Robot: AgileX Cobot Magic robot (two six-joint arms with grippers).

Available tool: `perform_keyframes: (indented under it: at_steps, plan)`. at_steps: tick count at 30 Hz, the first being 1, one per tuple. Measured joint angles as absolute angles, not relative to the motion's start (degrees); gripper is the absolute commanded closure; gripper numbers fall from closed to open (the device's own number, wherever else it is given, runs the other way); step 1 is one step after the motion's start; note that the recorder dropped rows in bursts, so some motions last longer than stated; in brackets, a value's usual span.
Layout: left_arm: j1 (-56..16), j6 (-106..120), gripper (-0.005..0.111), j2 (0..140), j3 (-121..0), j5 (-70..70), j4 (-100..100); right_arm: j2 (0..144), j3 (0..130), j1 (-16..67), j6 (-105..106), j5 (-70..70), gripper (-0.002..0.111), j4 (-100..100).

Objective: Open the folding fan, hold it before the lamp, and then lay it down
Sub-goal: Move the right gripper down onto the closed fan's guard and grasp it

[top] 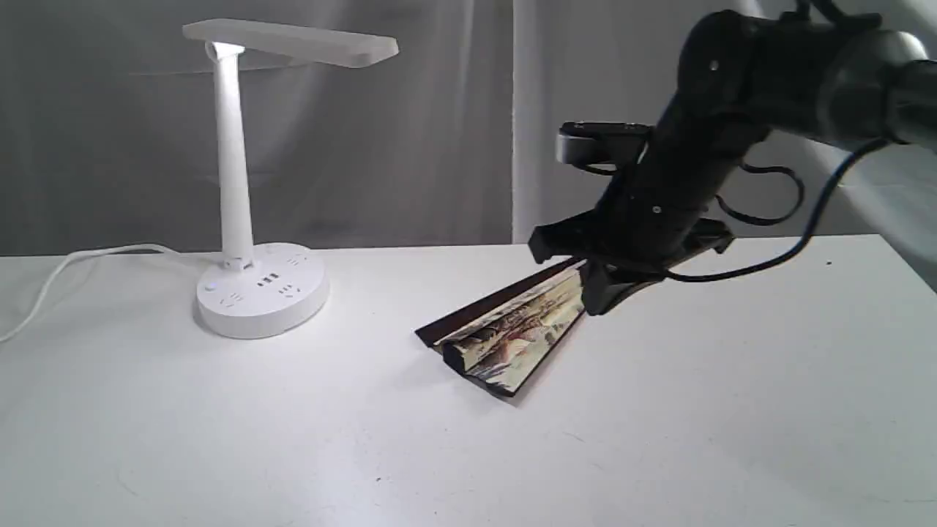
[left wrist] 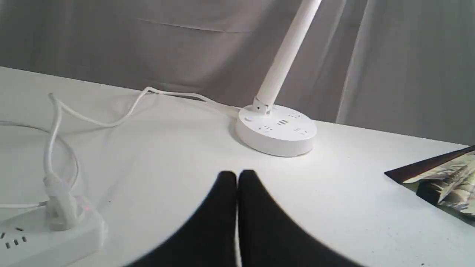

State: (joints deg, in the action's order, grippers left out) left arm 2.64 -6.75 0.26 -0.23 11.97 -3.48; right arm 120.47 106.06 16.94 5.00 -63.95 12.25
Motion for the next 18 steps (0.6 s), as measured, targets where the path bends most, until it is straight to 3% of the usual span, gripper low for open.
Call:
perform_keyframes:
  at_steps: [7,18]
  plan:
    - [2.6,-6.7,0.107,0.3,-0.2,12.0,-3.5,127.2,116.1,21.7,5.1,-68.3,0.108,4.2]
    - [2.6,-6.7,0.107,0.3,-0.2,12.0,-3.5,135.6,125.2,22.7,5.4,-68.4,0.108,5.2]
